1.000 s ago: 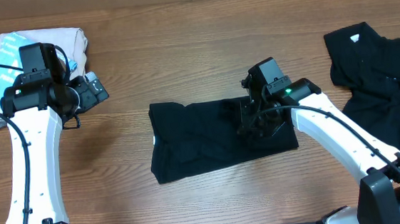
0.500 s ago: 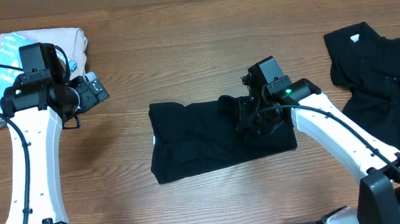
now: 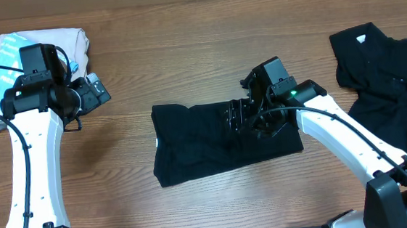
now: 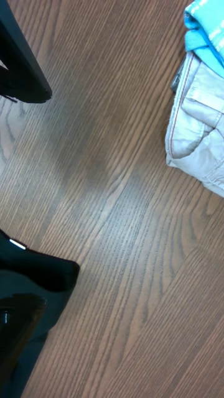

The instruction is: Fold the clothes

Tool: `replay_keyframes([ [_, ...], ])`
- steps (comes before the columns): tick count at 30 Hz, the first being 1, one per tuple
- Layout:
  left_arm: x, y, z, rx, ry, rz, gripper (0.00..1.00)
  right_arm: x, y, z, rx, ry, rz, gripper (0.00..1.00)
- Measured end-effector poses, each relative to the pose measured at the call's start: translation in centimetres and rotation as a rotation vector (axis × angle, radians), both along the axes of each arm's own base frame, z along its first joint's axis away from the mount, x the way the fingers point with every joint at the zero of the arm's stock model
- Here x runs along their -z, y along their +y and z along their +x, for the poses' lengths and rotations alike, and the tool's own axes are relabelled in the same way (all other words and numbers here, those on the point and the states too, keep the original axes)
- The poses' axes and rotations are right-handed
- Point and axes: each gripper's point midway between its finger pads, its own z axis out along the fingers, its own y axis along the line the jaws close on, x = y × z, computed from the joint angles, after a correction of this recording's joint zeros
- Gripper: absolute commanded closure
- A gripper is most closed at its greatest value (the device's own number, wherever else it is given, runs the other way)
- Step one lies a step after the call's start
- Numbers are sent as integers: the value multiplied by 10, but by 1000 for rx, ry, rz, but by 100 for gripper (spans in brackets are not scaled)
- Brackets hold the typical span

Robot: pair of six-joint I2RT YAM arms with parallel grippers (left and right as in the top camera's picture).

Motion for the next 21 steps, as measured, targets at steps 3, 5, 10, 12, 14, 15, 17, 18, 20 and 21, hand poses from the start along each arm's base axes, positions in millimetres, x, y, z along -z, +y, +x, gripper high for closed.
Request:
replay_keyframes([
  [3, 0, 0, 0, 0, 0, 0, 0, -7, 4, -7, -46, 18, 58, 32],
  [5, 0, 0, 0, 0, 0, 0, 0, -8, -2, -6, -38, 30, 56, 37],
  [10, 0, 0, 0, 0, 0, 0, 0, -5, -44, 11, 50, 30, -27, 60],
  [12, 0, 0, 0, 0, -1, 0, 0, -2, -70, 18, 85, 19, -59, 59],
  [14, 0, 0, 0, 0, -1, 0, 0, 1, -92, 23, 118, 19, -84, 49],
  [15, 0, 0, 0, 0, -1, 1, 0, 2, -106, 25, 134, 14, -99, 37],
  [17, 0, 0, 0, 0, -3, 0, 0, 4, -126, 29, 166, 10, -121, 18],
  [18, 0, 0, 1, 0, -4, 1, 0, 5, -136, 31, 177, 0, -131, 18],
  [20, -1, 0, 1, 0, -5, 1, 0, 6, -153, 34, 205, -7, -145, 18],
  [21, 0, 0, 1, 0, -4, 1, 0, 6, -160, 34, 219, -6, -152, 19],
])
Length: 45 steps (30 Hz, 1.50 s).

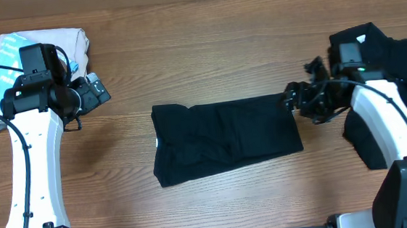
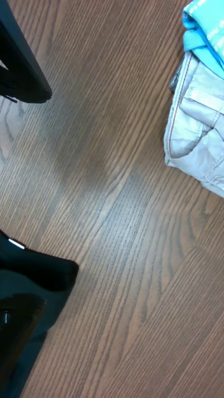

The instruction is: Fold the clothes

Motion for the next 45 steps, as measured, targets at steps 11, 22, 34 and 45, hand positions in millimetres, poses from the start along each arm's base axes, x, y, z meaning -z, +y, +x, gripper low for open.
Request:
replay_keyframes([
  [11, 0, 0, 0, 0, -1, 0, 0, 11, -41, 12, -17, -88, -128, 60],
  [22, -2, 1, 4, 0, -19, 3, 0, 49, -34, 0, -85, -123, -127, 34],
  [34, -2, 1, 5, 0, -22, 4, 0, 78, -24, -15, -114, -148, -84, 47],
  [45, -2, 1, 5, 0, -21, 3, 0, 87, -19, -14, -139, -210, -67, 41],
])
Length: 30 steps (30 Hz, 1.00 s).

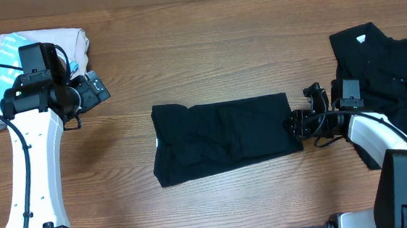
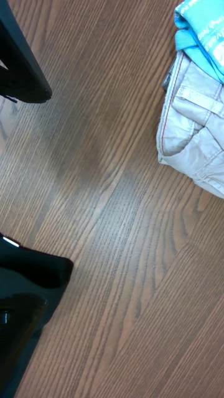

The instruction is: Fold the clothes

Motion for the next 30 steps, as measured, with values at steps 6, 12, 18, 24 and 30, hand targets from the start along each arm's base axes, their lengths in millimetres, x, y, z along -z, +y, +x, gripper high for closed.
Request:
replay_keyframes([
  [6, 0, 0, 0, 0, 0, 0, 0, 3, 4, 1, -16, -7, 19, 55],
  [12, 0, 0, 0, 0, 0, 0, 0, 7, 8, 0, -23, 7, 47, 96],
  [18, 0, 0, -1, 0, 4, -1, 0, 1, -6, 13, 50, 6, 28, 96],
  [24, 2, -1, -5, 0, 22, -4, 0, -31, -58, 47, 203, -28, -45, 96],
  [30, 3, -1, -6, 0, 26, -5, 0, -71, -100, 60, 297, -23, -89, 96],
])
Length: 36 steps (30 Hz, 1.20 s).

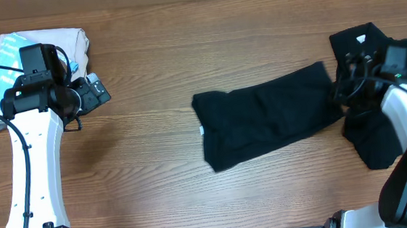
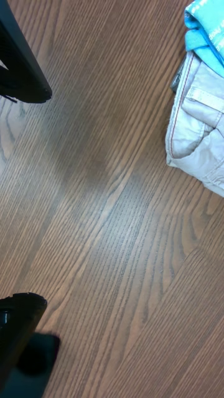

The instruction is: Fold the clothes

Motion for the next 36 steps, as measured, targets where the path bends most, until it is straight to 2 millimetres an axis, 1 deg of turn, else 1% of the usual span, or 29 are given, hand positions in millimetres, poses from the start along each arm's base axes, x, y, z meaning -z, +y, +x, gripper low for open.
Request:
replay_keyframes([
  [3, 0, 0, 0, 0, 0, 0, 0, -18, -4, 4, -3, 2, -11, 96],
  [6, 0, 0, 0, 0, 0, 0, 0, -38, 5, 7, -34, 7, -13, 96],
  [10, 0, 0, 0, 0, 0, 0, 0, -67, 27, 15, -101, -5, -19, 96],
  [12, 0, 0, 0, 0, 0, 0, 0, -80, 44, 16, -148, -9, -20, 96],
  [14, 0, 0, 0, 0, -1, 0, 0, -88, 60, 17, -190, -11, -20, 96],
  [16, 0, 0, 0, 0, -1, 0, 0, -90, 78, 14, -238, -2, -18, 96],
  [23, 0, 0, 0, 0, 0, 0, 0, -84, 133, -10, -384, 71, -7, 96],
  [29, 0, 0, 0, 0, -1, 0, 0, -83, 179, -24, -518, 80, -14, 96],
  [33, 0, 0, 0, 0, -1, 0, 0, -80, 207, -31, -597, 62, -17, 96],
  [36, 0, 0, 0, 0, 0, 0, 0, -71, 221, -36, -636, 58, -18, 96],
])
